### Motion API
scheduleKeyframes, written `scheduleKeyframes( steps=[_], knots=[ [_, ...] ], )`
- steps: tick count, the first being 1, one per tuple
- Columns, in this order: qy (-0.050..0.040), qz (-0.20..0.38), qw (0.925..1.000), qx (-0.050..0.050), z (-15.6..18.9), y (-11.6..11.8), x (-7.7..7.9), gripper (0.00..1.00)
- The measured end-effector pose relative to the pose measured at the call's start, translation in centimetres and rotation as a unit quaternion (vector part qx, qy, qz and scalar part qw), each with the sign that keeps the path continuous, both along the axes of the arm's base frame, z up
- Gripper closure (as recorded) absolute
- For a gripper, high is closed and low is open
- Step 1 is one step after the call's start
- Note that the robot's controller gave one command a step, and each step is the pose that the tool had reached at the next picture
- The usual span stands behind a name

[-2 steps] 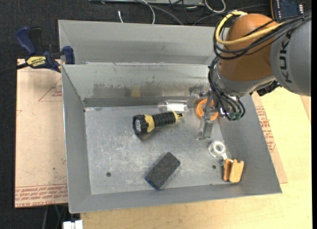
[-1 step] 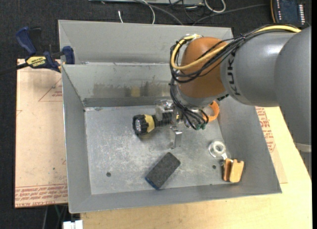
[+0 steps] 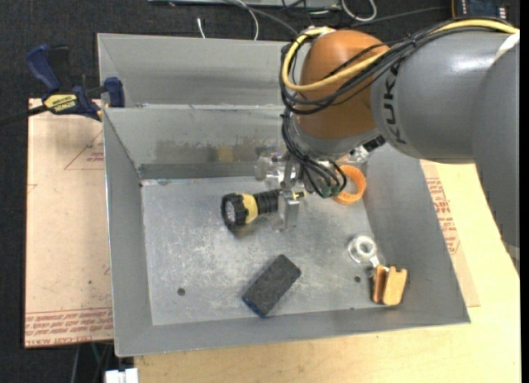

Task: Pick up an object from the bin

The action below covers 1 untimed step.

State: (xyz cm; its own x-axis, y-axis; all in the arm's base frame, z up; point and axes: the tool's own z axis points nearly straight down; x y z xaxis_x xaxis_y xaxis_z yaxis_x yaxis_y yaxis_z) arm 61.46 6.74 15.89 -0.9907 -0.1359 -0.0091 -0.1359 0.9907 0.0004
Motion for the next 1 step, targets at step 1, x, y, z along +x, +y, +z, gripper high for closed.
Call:
scheduleKeyframes(
  steps=[1],
  knots=[
    [0.0006, 0.076, 0.9971, 0.000, -5.96, -2.06, 2.07, 0.00]
  ],
)
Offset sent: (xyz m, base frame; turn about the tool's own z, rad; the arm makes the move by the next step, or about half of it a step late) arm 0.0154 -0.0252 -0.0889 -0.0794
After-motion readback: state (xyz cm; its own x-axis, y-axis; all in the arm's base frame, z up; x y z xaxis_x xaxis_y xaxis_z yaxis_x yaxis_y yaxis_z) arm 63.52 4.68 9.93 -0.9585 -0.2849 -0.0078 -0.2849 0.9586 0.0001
